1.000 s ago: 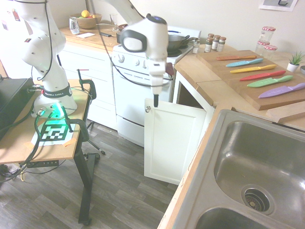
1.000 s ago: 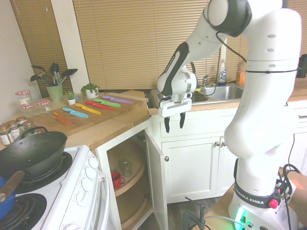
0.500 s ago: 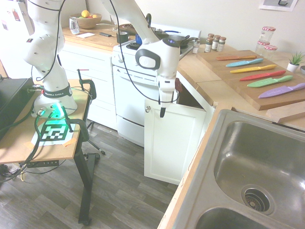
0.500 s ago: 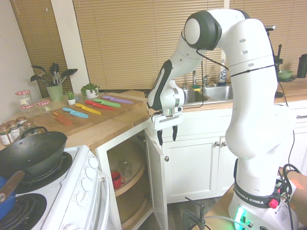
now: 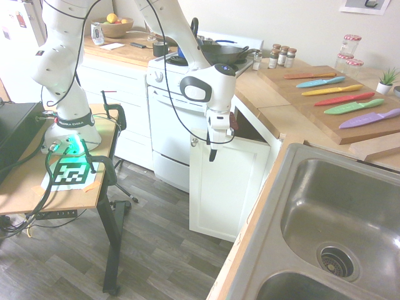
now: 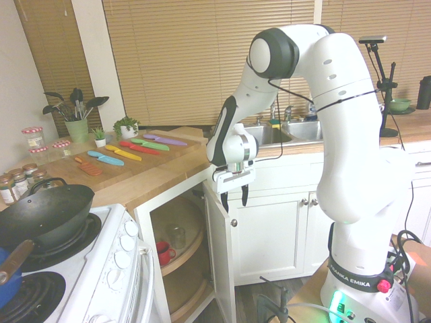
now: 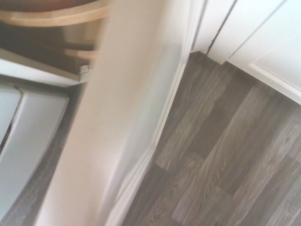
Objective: Close the cabinet
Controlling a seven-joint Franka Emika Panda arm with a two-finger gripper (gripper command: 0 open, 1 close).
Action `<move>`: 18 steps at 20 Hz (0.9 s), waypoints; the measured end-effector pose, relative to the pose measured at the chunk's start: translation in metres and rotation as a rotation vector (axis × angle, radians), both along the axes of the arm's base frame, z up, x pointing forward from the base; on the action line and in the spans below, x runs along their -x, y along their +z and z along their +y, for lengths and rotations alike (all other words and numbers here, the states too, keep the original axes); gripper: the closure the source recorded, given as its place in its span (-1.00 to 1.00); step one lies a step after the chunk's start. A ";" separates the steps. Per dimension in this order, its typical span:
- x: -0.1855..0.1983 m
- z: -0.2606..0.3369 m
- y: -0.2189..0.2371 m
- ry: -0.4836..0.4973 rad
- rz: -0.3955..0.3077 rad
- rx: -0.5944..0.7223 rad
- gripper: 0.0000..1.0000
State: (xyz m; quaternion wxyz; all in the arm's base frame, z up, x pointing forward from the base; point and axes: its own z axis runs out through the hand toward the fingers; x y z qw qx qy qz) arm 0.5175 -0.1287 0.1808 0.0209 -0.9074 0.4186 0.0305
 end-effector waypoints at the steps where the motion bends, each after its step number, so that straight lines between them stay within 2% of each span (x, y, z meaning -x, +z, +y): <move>1: 0.000 0.002 0.000 0.004 0.000 0.001 1.00; 18: -0.006 0.005 0.004 0.011 -0.008 0.003 1.00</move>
